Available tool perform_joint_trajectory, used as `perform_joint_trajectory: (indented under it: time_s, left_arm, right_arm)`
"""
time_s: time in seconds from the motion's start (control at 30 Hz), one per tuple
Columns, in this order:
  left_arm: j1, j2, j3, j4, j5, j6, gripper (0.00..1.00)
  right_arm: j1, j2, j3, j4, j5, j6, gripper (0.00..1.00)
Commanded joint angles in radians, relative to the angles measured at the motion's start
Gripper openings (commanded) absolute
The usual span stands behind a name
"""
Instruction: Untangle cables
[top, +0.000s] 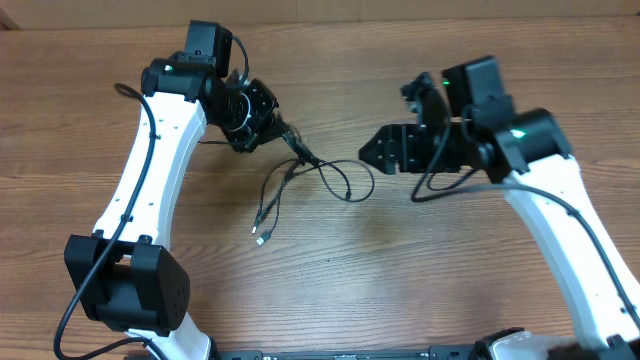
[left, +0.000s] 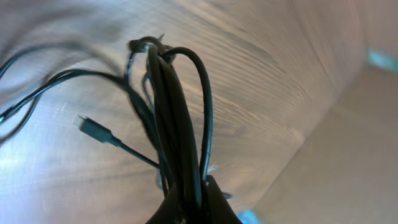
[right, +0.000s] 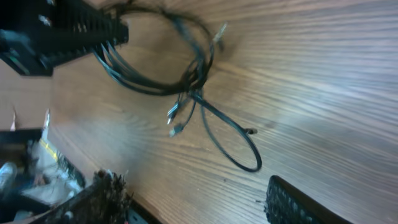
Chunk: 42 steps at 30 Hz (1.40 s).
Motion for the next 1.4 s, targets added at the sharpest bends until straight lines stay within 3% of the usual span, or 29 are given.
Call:
perform_joint_trajectory:
  time_s: [0.0, 0.13, 0.3, 0.47, 0.63, 0.87, 1.07, 1.13, 1.27, 1.37]
  left_arm:
    - [-0.002, -0.027, 0.015, 0.054, 0.120, 0.256, 0.04]
    - [0.008, -0.027, 0.015, 0.147, 0.243, 0.275, 0.04]
    - [0.018, -0.027, 0.015, 0.288, 0.546, 0.289, 0.04]
    - [0.019, -0.027, 0.015, 0.308, 0.776, 0.358, 0.04]
    - [0.019, -0.028, 0.015, 0.303, 0.837, 0.456, 0.04]
    - [0.019, -0.028, 0.015, 0.175, 0.790, 0.682, 0.04]
    - [0.016, -0.028, 0.015, 0.027, 0.606, 0.948, 0.04]
    - [0.008, -0.028, 0.015, -0.010, 0.605, 1.036, 0.04]
    - [-0.002, -0.028, 0.015, -0.010, 0.606, 1.050, 0.04]
    - [0.006, -0.028, 0.015, 0.021, 0.603, 0.929, 0.04]
  right_arm:
    - [0.031, 0.058, 0.007, -0.003, -0.032, -0.027, 0.73]
    - [0.048, 0.132, 0.007, -0.016, -0.020, 0.006, 0.68]
    - [0.047, 0.208, 0.007, 0.006, 0.084, 0.116, 0.68]
    - [0.005, 0.233, 0.007, 0.056, 0.254, 0.282, 0.68]
    - [-0.103, 0.233, 0.007, 0.070, 0.372, 0.367, 0.66]
    - [-0.364, 0.233, 0.007, 0.058, 0.306, 0.173, 0.67]
    - [-0.470, 0.221, 0.008, 0.001, -0.268, -0.309, 0.68]
    - [-0.446, 0.202, 0.008, -0.054, -0.351, -0.434, 0.69]
    - [-0.346, 0.169, 0.008, -0.119, -0.357, -0.525, 0.70]
    - [-0.246, 0.167, 0.007, -0.118, -0.357, -0.525, 0.69]
